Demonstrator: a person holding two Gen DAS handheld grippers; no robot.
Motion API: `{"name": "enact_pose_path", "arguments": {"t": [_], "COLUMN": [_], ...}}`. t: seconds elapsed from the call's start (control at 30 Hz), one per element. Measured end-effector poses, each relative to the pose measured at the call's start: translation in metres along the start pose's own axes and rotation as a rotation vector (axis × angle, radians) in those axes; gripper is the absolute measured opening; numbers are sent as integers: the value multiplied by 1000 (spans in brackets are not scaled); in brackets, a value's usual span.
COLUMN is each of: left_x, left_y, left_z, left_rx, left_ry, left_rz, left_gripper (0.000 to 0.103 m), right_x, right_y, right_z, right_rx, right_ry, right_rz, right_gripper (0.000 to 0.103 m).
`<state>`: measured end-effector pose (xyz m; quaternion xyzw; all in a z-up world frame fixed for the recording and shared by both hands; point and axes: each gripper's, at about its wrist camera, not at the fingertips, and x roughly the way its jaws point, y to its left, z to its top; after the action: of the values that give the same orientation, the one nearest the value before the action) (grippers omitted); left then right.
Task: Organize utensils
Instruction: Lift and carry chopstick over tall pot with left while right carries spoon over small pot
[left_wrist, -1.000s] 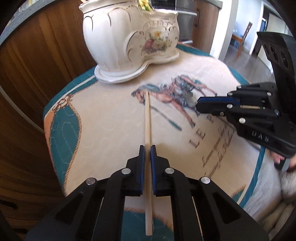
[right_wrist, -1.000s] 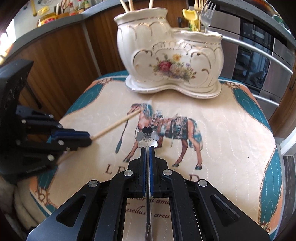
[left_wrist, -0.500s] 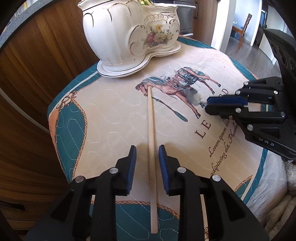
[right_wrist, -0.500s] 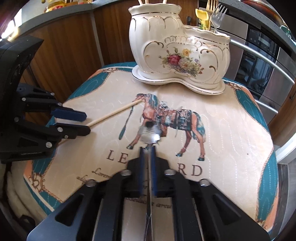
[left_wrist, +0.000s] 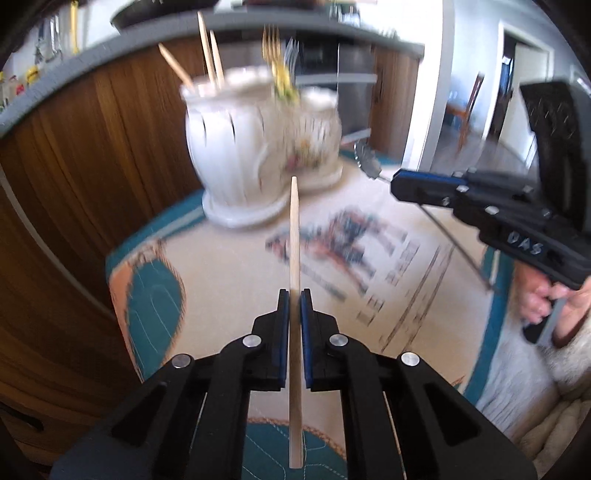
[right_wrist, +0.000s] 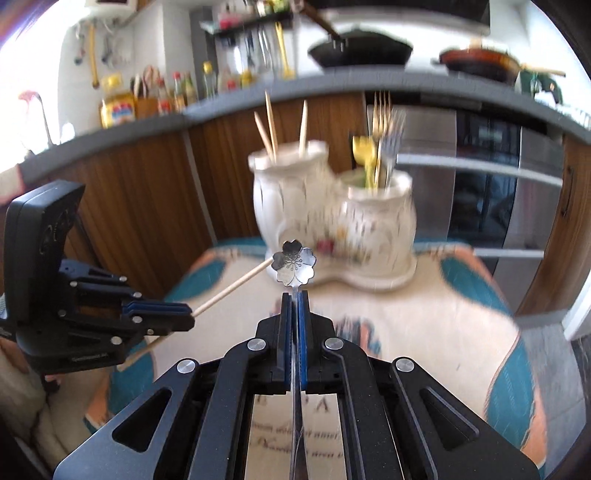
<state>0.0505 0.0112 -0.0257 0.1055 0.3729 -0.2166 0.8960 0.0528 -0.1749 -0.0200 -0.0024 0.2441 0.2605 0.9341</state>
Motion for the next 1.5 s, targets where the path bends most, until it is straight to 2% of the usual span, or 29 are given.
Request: {"name": "enact_pose_path", "arguments": {"t": [0.1,0.2,0.4,0.57,0.73,0.97,1.27,1.4,1.5], "left_x": [-22,-39,-39,-24,2,24,22,26,31], "left_y": [5,11,37,44,47,41,21,15,16], "left_z": [11,34,93,132,153,165,133,121,116], "left_rx": [-24,-62,-190,-209,-205,-156,-83,-57,-69], "left_ry": [-104,-245,-435,-552,-604,-667,-825,-839,-820], "left_rz": [-18,-27,-37,-14,4,95,188,222,218], "left_gripper": [6,6,6,6,6,6,6,6,6], "right_x": [-12,-16,-3,17,42,73,89,90,90], "right_y": [1,-4,-40,-69,-84,-86,-80,-79,-81], "right_z": [14,35,92,126,145,152,144,141,141], "right_rx": [-18,-7,114,209,232,216,181,176,179], "right_ry": [-98,-162,-304,-389,-423,-443,-469,-469,-477], "right_rz": [-12,-26,-2,8,12,-38,-95,-104,-109], "right_gripper": [4,4,4,4,4,4,4,4,4]}}
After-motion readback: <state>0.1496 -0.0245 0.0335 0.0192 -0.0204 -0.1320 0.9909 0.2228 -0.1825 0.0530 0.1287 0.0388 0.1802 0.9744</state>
